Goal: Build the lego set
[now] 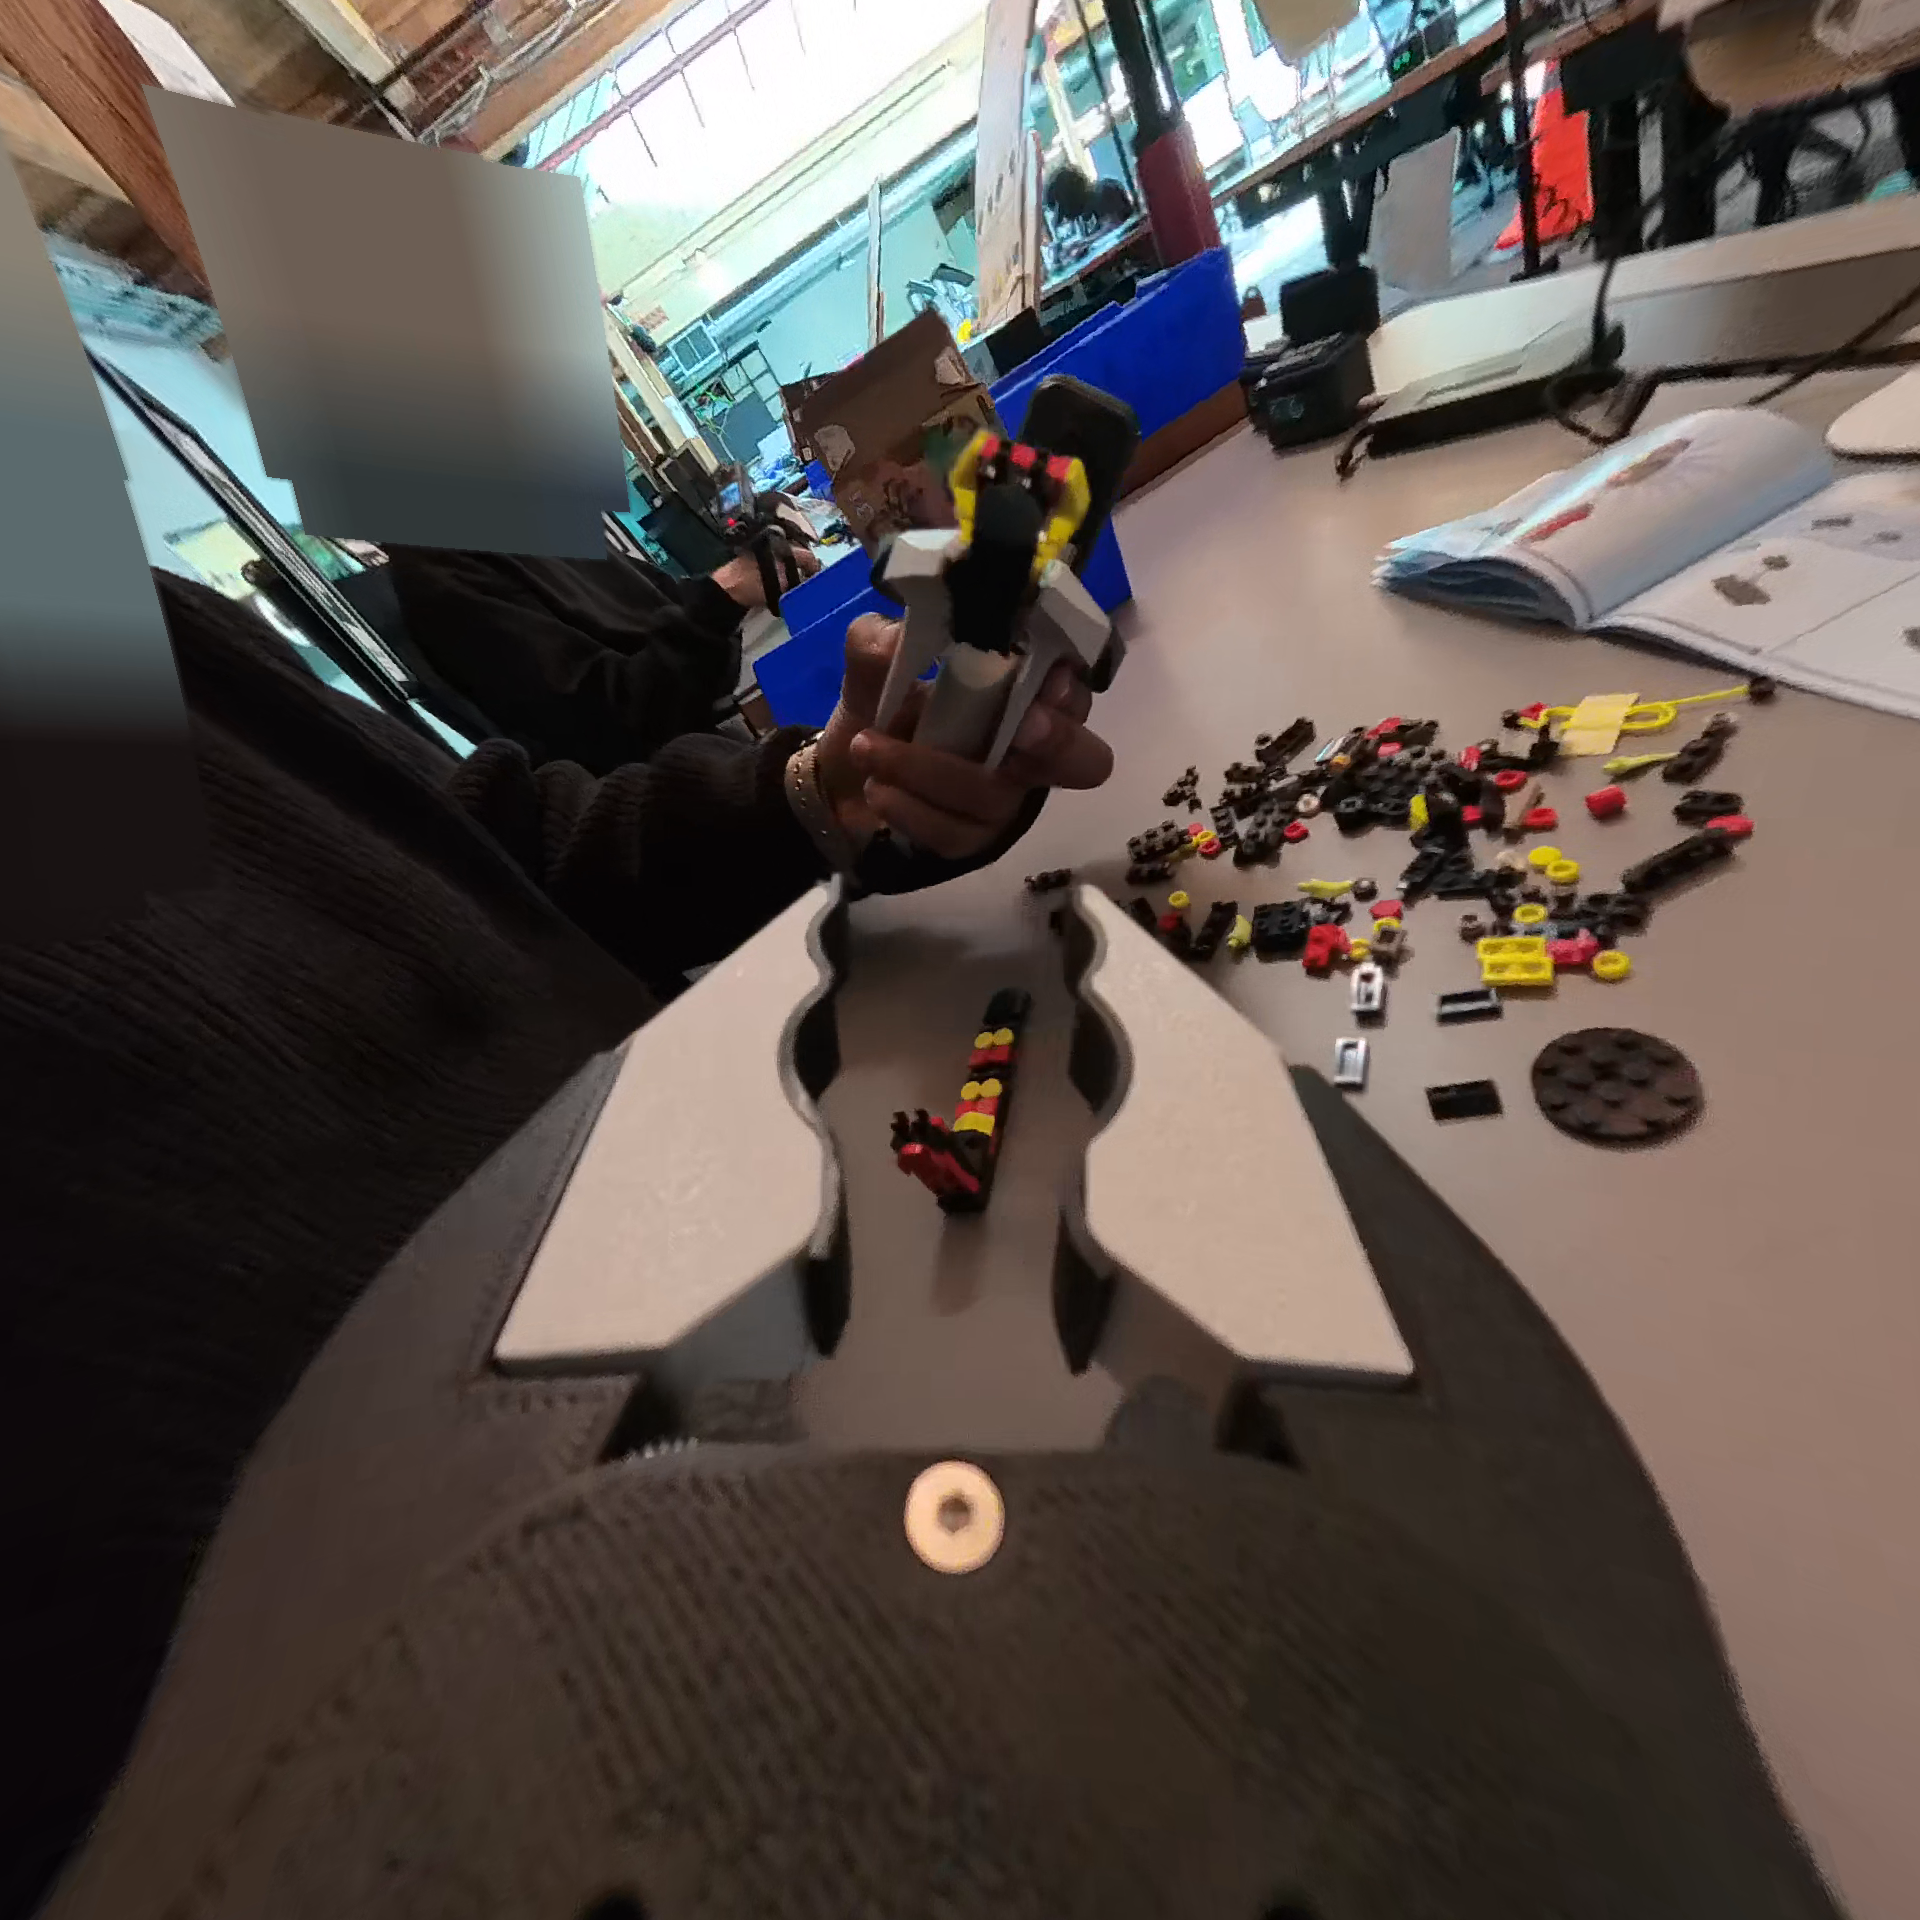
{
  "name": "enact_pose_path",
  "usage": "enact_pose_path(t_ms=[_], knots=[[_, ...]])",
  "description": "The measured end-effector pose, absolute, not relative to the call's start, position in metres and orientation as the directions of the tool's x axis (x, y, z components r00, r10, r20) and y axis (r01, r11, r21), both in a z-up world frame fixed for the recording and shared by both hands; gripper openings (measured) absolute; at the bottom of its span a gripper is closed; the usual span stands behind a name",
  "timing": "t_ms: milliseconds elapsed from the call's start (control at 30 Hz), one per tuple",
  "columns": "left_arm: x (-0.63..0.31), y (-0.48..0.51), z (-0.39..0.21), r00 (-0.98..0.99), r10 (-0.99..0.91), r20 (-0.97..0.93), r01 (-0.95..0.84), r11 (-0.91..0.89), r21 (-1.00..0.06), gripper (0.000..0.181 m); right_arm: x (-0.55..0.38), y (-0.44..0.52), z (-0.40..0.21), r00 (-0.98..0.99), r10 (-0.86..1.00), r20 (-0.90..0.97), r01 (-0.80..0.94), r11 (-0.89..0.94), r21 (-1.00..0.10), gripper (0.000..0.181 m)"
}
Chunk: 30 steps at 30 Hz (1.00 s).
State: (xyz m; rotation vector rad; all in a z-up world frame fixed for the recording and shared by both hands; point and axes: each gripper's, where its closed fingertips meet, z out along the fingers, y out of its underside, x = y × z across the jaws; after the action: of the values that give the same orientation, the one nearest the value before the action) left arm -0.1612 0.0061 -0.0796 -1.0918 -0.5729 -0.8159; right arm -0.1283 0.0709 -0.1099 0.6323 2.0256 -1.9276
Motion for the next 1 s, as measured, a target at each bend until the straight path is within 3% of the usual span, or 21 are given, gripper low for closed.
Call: enact_pose_path(t_ms=[200,467,700,1000], knots=[[-0.152,0.022,-0.101,0.669,-0.148,0.728,0.743,0.107,-0.661,0.016,-0.125,0.068,-0.106,-0.931,0.181,-0.318,0.332,0.057,-0.941,0.052],[-0.114,0.048,-0.151,0.839,-0.019,0.543,0.523,-0.243,-0.817,0.017,-0.125,0.067,-0.119,-0.908,0.165,-0.386,0.404,0.095,-0.910,0.052],[-0.098,0.055,-0.158,0.861,-0.053,0.505,0.467,-0.307,-0.829,0.017,-0.107,0.055,-0.144,-0.892,0.110,-0.439,0.453,0.234,-0.860,0.052],[-0.088,0.059,-0.160,0.856,-0.080,0.511,0.459,-0.336,-0.822,0.017,-0.097,0.048,-0.154,-0.901,0.093,-0.424,0.431,0.299,-0.851,0.038]])
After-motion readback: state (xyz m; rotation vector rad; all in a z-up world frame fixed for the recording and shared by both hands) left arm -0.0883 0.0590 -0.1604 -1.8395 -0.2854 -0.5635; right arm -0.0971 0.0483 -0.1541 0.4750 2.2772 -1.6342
